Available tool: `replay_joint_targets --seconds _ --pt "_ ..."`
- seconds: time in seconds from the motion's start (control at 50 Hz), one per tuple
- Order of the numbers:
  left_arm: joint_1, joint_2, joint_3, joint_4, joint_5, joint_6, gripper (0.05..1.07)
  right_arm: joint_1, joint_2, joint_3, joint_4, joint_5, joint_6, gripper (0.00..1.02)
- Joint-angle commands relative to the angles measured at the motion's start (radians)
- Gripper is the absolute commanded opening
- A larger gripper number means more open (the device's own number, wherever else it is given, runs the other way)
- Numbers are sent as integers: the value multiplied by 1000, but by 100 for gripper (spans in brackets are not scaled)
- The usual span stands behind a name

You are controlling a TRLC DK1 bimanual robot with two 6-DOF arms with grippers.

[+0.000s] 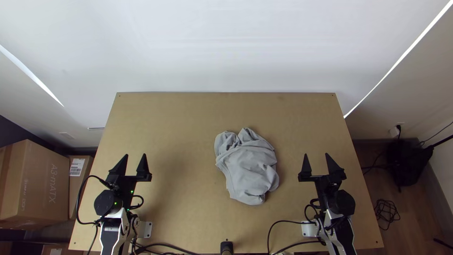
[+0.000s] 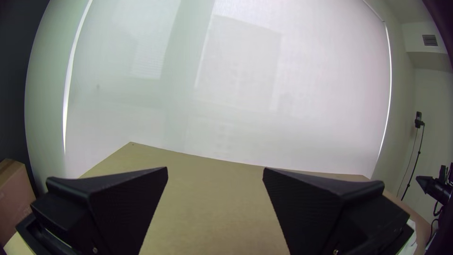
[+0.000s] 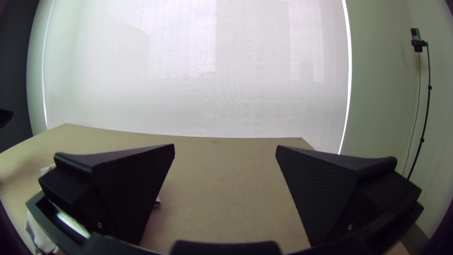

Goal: Fold the t-shirt

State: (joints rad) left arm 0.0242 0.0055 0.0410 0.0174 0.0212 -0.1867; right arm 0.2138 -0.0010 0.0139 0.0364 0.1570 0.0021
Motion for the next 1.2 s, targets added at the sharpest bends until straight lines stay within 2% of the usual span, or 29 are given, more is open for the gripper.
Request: replay_joint_targets --seconds 0.0,1.0,1.04,1.1,1.18 --pt "5 -6 -38 -28 2 -11 103 -4 -2 -11 -13 -2 -7 99" --pt "5 -6 -38 -28 2 -11 103 -4 -2 -11 -13 -2 -7 99" --pt "5 -6 -38 -27 2 -11 103 -4 -2 -11 -13 -2 6 99" --pt "5 -6 -38 -27 2 -11 103 12 -1 -11 -15 -4 67 99" --pt "5 -6 -38 -27 2 -11 103 47 -1 -11 -15 -4 75 99"
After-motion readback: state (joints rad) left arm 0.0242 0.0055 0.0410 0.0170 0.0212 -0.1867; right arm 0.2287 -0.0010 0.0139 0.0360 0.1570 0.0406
